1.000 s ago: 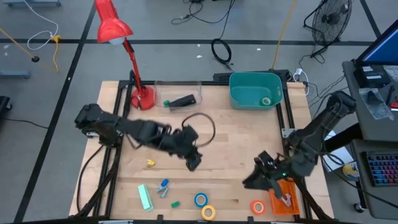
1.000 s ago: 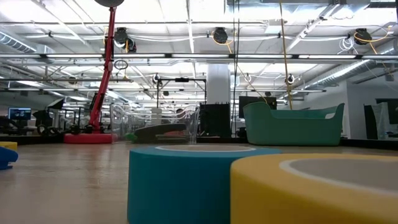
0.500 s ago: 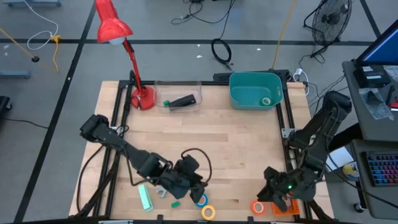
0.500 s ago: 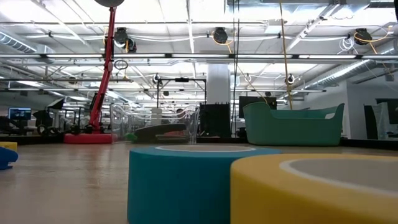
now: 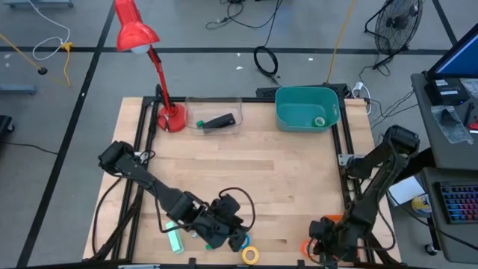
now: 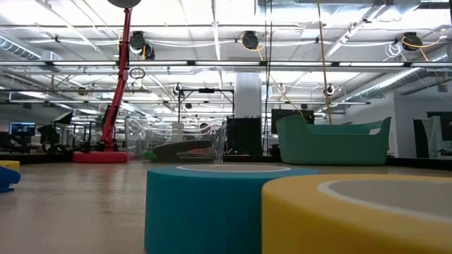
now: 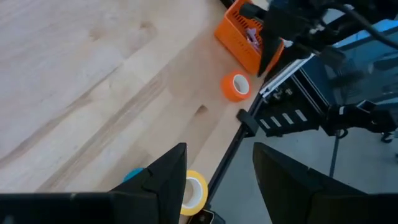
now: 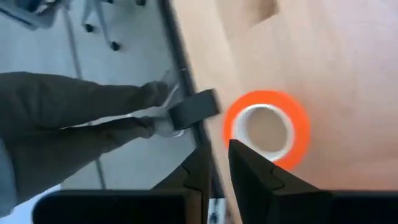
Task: Pick and place Stapler, Stapler remover, tape
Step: Put the orange tape into the blue bin
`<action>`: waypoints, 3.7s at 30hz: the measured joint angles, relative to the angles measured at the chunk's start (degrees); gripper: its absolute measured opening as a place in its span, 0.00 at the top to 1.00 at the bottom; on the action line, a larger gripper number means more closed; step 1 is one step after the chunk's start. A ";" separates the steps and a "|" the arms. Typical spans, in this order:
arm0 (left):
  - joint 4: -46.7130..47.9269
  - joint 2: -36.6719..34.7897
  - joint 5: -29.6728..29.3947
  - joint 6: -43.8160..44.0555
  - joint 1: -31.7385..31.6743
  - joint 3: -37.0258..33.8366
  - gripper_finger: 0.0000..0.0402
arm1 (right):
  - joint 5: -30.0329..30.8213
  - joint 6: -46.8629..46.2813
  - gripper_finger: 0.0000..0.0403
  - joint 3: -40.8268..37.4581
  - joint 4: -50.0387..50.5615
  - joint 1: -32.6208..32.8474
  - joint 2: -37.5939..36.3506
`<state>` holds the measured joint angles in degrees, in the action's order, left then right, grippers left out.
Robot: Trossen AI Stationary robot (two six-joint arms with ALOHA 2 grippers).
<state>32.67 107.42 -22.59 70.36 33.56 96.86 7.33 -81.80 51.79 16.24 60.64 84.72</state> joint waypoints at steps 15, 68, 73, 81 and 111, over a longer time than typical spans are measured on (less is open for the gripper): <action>0.09 0.00 -1.01 -0.23 1.42 0.00 0.54 | 0.07 6.16 0.87 0.00 10.39 -1.29 0.30; 0.11 0.00 -2.97 0.01 2.51 0.07 0.54 | -0.02 4.76 0.92 -0.02 2.01 -1.97 9.57; 0.12 0.21 -2.99 -0.05 2.54 0.07 0.54 | 0.32 4.45 0.89 -0.02 2.07 -3.10 7.96; 0.28 0.79 -3.23 0.23 2.40 0.11 0.54 | 9.46 6.14 0.91 -0.04 3.23 -6.36 -0.81; 0.52 -11.14 14.76 -39.81 -27.44 0.09 0.54 | 15.31 39.70 0.91 -0.04 -5.50 -54.57 -33.82</action>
<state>33.18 96.28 -7.83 30.55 6.12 96.95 22.64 -42.10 51.75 10.74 6.07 50.90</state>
